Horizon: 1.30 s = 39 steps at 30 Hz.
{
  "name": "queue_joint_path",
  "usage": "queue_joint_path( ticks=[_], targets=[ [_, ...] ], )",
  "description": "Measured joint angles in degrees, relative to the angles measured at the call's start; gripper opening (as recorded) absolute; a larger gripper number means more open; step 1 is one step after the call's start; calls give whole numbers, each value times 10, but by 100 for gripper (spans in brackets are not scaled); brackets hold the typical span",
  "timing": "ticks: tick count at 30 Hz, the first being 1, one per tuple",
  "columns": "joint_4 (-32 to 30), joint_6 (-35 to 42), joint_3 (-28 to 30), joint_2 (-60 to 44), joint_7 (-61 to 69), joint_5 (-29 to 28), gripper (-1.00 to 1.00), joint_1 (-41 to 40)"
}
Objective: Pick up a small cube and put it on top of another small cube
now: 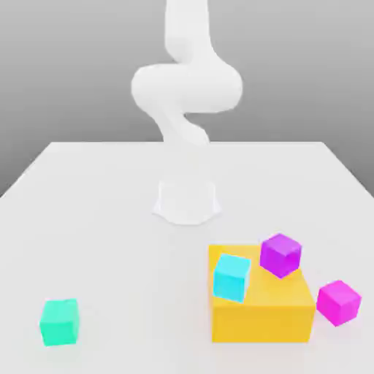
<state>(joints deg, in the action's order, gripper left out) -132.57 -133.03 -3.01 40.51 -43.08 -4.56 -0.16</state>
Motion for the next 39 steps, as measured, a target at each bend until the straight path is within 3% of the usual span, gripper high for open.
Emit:
queue_joint_path(
  ticks=[8, 15, 22, 31, 37, 38, 39],
  targets=[
    [-24, -36, -73, -178, 99, -135, 0, 9],
    [-46, -72, -106, -324, 213, -211, 0, 37],
    [-75, -131, -134, -446, 373, -220, 0, 82],
    [-116, -231, -249, -551, 625, -143, 0, 64],
    [-94, -298, -170, -643, 570, -230, 0, 129],
    [-92, -305, -160, -653, 563, -239, -100, 137],
    [-92, -305, -160, -653, 563, -239, -100, 137]
  ],
)
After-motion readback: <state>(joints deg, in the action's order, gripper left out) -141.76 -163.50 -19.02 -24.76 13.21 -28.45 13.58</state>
